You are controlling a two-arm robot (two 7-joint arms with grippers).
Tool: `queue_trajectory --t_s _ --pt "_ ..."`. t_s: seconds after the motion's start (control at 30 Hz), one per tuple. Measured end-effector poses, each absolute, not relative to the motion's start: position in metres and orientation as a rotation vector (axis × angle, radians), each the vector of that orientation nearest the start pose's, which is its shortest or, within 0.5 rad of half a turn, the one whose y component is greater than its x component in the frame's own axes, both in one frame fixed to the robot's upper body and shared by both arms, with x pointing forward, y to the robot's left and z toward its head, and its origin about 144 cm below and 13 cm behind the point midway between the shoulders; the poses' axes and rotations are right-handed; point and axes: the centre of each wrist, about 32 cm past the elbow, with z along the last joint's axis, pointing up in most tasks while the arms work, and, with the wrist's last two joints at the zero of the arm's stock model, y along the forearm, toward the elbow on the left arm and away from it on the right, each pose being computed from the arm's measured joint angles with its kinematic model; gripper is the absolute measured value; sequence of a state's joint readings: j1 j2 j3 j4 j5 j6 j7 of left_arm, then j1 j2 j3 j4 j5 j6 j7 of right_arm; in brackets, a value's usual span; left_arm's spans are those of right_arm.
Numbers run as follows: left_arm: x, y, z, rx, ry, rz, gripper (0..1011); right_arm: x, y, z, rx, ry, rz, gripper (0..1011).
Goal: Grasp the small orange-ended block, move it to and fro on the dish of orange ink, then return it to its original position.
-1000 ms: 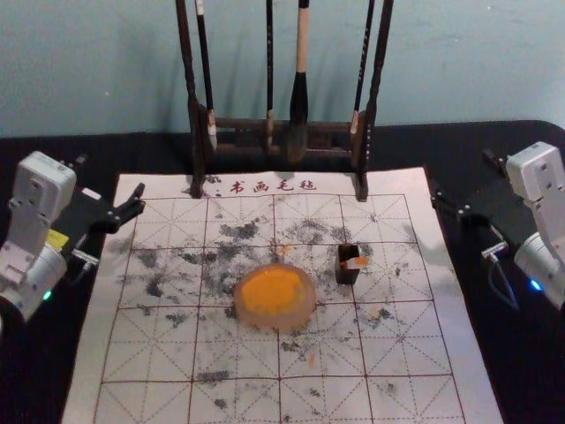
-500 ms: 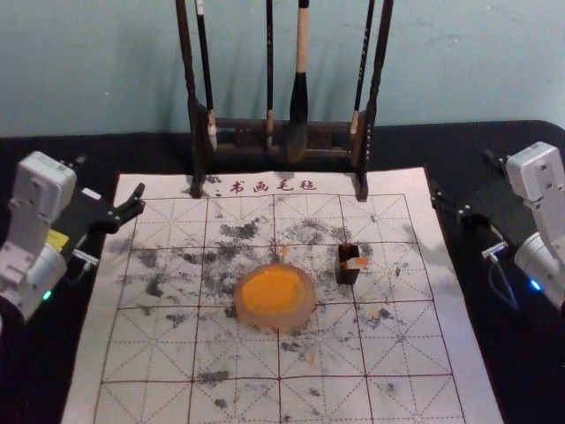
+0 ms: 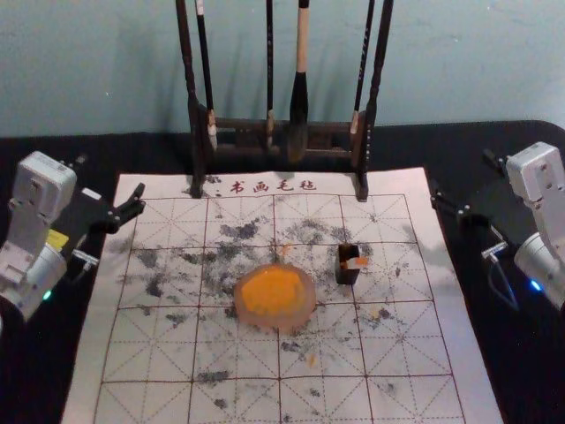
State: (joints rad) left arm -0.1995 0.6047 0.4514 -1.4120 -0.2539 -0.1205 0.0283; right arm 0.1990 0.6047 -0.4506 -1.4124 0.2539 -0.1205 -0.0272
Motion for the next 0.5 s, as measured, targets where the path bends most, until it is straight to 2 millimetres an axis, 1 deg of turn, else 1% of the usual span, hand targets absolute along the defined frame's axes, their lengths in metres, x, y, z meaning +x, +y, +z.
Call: queue_trajectory --t_s 0.1,0.27,0.3,0.5 --pt "0.489 0.31 1.14 0.305 -0.285 1.248 1001 0.487 -0.311 1.142 -0.295 -0.288 -1.211 1002" --pt "0.489 0.31 1.14 0.304 -0.285 1.248 1001 0.48 -0.318 1.148 -0.246 -0.304 -1.081 1000" --pt "0.489 0.31 1.14 0.304 -0.285 1.248 1001 0.48 -0.318 1.148 -0.246 -0.304 -1.081 1002" --pt "0.489 0.31 1.14 0.304 -0.285 1.248 1001 0.472 -0.331 1.152 -0.213 -0.346 -0.846 1002"
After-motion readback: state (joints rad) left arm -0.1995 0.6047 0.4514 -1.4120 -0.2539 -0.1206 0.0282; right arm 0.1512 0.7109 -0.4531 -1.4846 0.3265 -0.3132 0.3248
